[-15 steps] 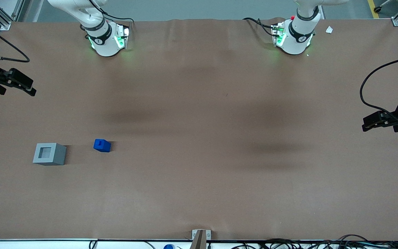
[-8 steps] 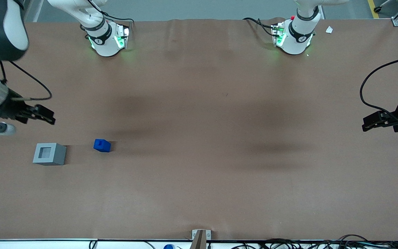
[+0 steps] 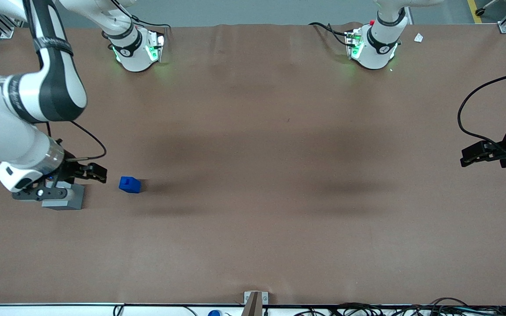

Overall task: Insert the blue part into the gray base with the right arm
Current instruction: 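Move the open right gripper down over the blue block, then close the right gripper on the blue block and lift it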

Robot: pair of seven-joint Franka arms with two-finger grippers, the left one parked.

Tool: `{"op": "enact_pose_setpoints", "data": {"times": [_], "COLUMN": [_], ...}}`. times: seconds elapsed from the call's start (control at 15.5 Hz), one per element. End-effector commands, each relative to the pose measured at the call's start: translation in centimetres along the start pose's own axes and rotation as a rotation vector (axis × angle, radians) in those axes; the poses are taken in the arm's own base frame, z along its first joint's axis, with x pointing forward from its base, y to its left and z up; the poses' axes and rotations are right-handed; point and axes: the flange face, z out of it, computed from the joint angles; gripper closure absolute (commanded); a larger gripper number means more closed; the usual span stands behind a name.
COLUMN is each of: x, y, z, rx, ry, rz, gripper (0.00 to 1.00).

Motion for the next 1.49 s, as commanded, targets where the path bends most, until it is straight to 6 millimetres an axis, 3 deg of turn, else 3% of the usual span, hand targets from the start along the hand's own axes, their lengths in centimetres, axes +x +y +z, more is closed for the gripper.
{"op": "enact_pose_setpoints", "data": {"times": [0.0, 0.78, 0.97, 1.42], "x": [-0.7, -3.6, -3.7, -5.4], "y": [0.2, 1.3, 1.2, 1.1], "z": [3.7, 16.8, 18.6, 20.2], "rx": [0.0, -0.004, -0.006, -0.008], "ry": [0.011, 0.084, 0.081, 0.027], "rz": [0.014, 0.026, 0.027, 0.077], "gripper": [0.0, 0.0, 0.07, 0.1]}}
